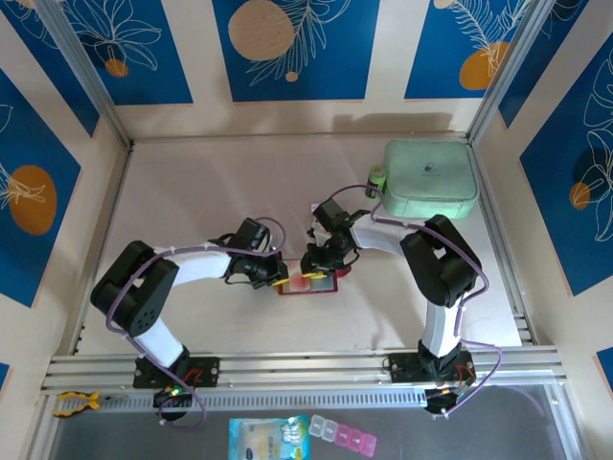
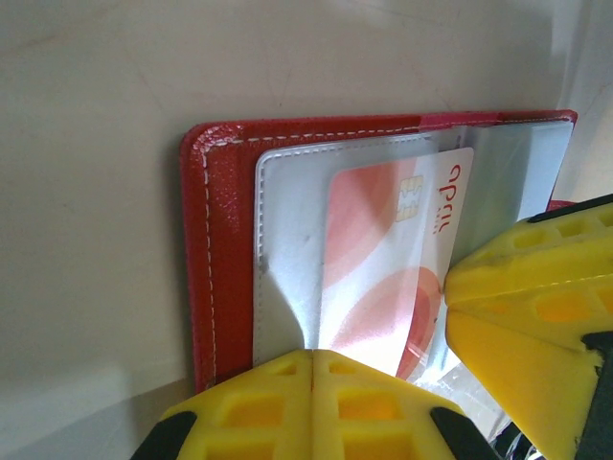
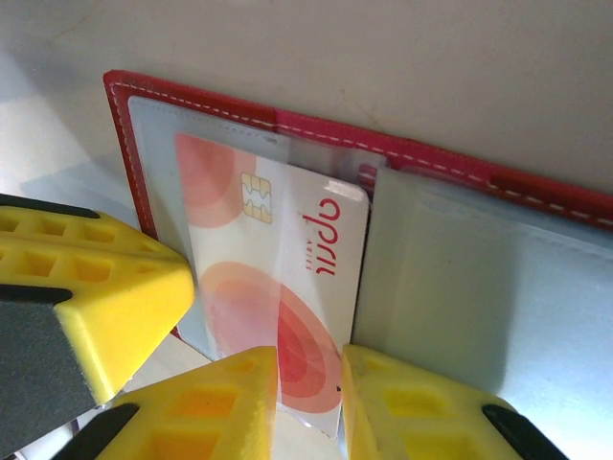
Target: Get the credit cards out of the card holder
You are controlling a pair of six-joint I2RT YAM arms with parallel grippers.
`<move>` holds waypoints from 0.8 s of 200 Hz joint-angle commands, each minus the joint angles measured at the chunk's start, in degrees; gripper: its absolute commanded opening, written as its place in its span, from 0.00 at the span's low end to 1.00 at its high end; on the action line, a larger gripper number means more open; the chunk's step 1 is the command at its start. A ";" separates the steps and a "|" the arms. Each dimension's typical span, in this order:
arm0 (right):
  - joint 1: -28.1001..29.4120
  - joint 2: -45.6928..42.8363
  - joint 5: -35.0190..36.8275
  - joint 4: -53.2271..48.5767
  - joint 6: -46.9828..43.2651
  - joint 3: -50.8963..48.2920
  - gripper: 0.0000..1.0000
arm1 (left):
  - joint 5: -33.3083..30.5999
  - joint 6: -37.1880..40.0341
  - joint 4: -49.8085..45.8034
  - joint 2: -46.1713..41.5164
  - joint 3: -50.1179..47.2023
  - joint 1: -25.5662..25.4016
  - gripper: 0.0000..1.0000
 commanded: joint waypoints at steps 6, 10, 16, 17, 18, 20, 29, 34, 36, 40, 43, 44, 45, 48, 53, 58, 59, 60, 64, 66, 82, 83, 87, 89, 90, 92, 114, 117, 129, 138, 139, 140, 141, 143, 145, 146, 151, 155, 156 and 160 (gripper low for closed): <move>-0.47 0.97 -2.54 1.37 0.62 -1.29 0.25 | -1.00 0.91 -1.60 1.34 -0.44 -0.34 0.00; -0.52 0.89 -2.83 1.55 0.69 -1.34 0.25 | -0.95 0.91 -1.62 1.47 -0.44 -0.30 0.00; -0.56 0.88 -3.08 1.78 0.77 -1.39 0.25 | -0.89 0.91 -1.62 1.62 -0.36 -0.34 0.00; -0.52 0.88 -3.11 1.83 0.78 -1.43 0.25 | -0.84 0.91 -1.62 1.67 -0.36 -0.35 0.00; -0.59 0.88 -3.12 1.85 0.83 -1.46 0.25 | -0.82 0.91 -1.62 1.65 -0.36 -0.35 0.00; -0.59 0.88 -3.20 1.86 0.84 -1.47 0.25 | -0.84 0.91 -1.60 1.72 -0.36 -0.35 0.00; -0.65 0.91 -3.15 1.82 0.85 -1.39 0.25 | -0.78 0.91 -1.62 1.92 -0.36 -0.36 0.00; -0.65 1.01 -3.08 1.72 0.81 -1.31 0.25 | -0.77 0.91 -1.61 1.98 -0.28 -0.35 0.00; -0.67 1.05 -3.05 1.65 0.79 -1.31 0.25 | -0.72 0.91 -1.62 2.05 -0.27 -0.31 0.00; -0.73 1.06 -2.96 1.62 0.79 -1.30 0.25 | -0.62 0.91 -1.62 2.14 -0.27 -0.30 0.00; -0.78 1.06 -2.96 1.61 0.86 -1.35 0.25 | -0.62 0.93 -1.69 2.12 -0.27 -0.33 0.00; -0.76 1.10 -3.00 1.61 0.83 -1.32 0.25 | -0.62 0.96 -1.70 2.14 -0.27 -0.30 0.00; -0.75 1.12 -2.98 1.60 0.85 -1.31 0.25 | -0.66 0.98 -1.70 2.15 -0.27 -0.32 0.00; -0.74 1.13 -3.00 1.60 0.80 -1.30 0.25 | -0.62 1.01 -1.71 2.14 -0.20 -0.34 0.00; -0.74 1.07 -3.04 1.69 0.81 -1.41 0.25 | -0.63 1.00 -1.70 2.22 -0.18 -0.37 0.00; -0.74 1.13 -2.92 1.81 0.80 -1.39 0.25 | -0.68 1.00 -1.77 2.21 -0.11 -0.29 0.00; -0.74 1.14 -2.90 1.75 0.79 -1.39 0.25 | -0.69 1.00 -1.78 2.23 -0.10 -0.32 0.00; -0.74 1.14 -2.79 1.72 0.79 -1.39 0.25 | -0.66 1.04 -1.83 2.19 -0.10 -0.33 0.00; -0.74 1.15 -2.56 1.57 0.79 -1.31 0.25 | -0.62 1.08 -1.88 2.18 -0.10 -0.34 0.00; -0.74 1.15 -2.35 1.44 0.77 -1.35 0.25 | -0.64 1.08 -1.95 2.21 -0.03 -0.35 0.00; -0.81 1.57 -0.85 0.55 0.63 -0.95 0.25 | -0.70 1.13 -1.99 2.25 -0.01 -0.35 0.00; -0.77 1.62 -0.76 0.51 0.66 -0.91 0.25 | -0.70 1.15 -1.98 2.25 -0.05 -0.35 0.00; -0.74 1.67 -0.56 0.27 0.61 -0.87 0.25 | -0.63 1.17 -2.12 2.25 0.06 -0.30 0.00; -0.74 1.74 -0.51 0.26 0.66 -0.82 0.25 | -0.62 1.17 -2.07 2.25 0.08 -0.34 0.00; -0.74 1.79 -0.50 0.23 0.63 -0.80 0.25 | -0.66 1.17 -2.07 2.25 0.08 -0.34 0.00; -0.76 1.88 -0.50 0.14 0.57 -0.78 0.25 | -0.63 1.17 -2.10 2.24 0.08 -0.39 0.00; -0.58 2.43 -0.59 -0.22 0.44 -0.38 0.25 | -0.68 1.37 -2.46 2.29 0.17 -0.30 0.00; -0.64 2.48 -0.54 -0.28 0.36 -0.34 0.25 | -0.69 1.39 -2.49 2.29 0.24 -0.29 0.00; -0.55 2.60 -0.33 -0.55 0.33 -0.11 0.25 | -0.76 1.35 -2.63 2.21 0.34 -0.35 0.00; -0.56 2.71 -0.75 -0.53 0.19 -0.01 0.25 | -0.81 1.30 -2.67 2.16 0.33 -0.34 0.00; -0.61 2.72 -0.80 -0.52 0.14 0.00 0.25 | -0.84 1.28 -2.67 2.16 0.38 -0.35 0.00; -0.59 2.72 -0.82 -0.51 0.11 0.01 0.25 | -0.82 1.27 -2.67 2.20 0.41 -0.35 0.00; -0.58 2.68 -0.97 -0.51 0.14 0.01 0.25 | -0.85 1.27 -2.67 2.18 0.42 -0.35 0.00; -0.57 2.72 -1.14 -0.44 0.08 0.08 0.25 | -0.83 1.26 -2.65 2.18 0.43 -0.35 0.00; -0.59 2.79 -1.34 -0.42 -0.03 0.10 0.25 | -0.87 1.26 -2.67 2.25 0.39 -0.35 0.00; -0.58 2.80 -1.44 -0.33 -0.06 0.10 0.25 | -0.83 1.26 -2.67 2.25 0.41 -0.30 0.00; -0.54 2.73 -1.97 -0.18 -0.08 0.10 0.25 | -0.81 1.26 -2.67 2.21 0.43 -0.34 0.00; -0.53 2.73 -2.42 0.05 -0.13 0.07 0.25 | -0.82 1.26 -2.67 2.26 0.51 -0.35 0.00; -0.55 2.68 -2.51 0.12 -0.15 0.09 0.25 | -0.81 1.26 -2.67 2.25 0.52 -0.35 0.00; -0.56 2.60 -2.88 0.39 -0.11 0.02 0.25 | -0.79 1.26 -2.65 2.25 0.47 -0.35 0.00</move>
